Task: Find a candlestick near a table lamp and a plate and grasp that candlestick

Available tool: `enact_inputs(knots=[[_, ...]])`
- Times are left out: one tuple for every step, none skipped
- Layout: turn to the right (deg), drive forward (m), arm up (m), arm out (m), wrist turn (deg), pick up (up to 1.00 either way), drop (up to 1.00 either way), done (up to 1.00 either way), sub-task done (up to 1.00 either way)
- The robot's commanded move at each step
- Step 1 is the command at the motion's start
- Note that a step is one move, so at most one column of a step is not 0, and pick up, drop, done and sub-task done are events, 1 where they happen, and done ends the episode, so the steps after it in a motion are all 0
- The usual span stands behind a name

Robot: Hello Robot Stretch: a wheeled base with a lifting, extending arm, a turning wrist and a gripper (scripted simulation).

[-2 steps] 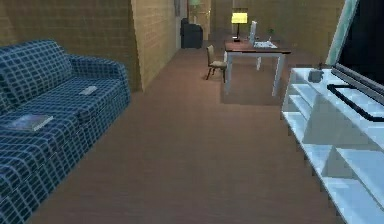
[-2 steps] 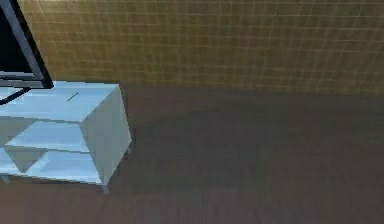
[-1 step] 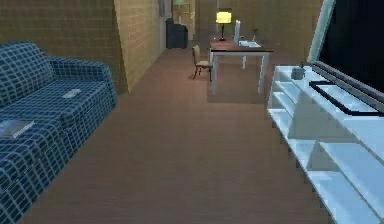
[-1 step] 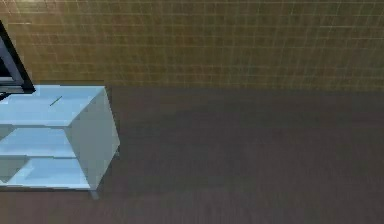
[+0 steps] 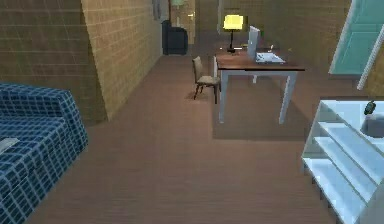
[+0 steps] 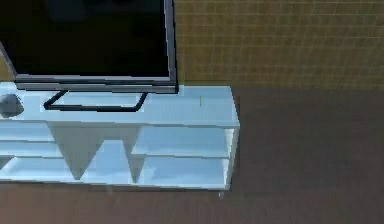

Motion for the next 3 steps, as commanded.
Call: enact_inputs(knots=[[0.0,1.0,0.0,0.0,0.0,0.0,0.0,0.0,0.0],[0.0,1.0,0.0,0.0,0.0,0.0,0.0,0.0,0.0],[-6.0,0.0,0.0,0.0,0.0,0.0,0.0,0.0,0.0]])
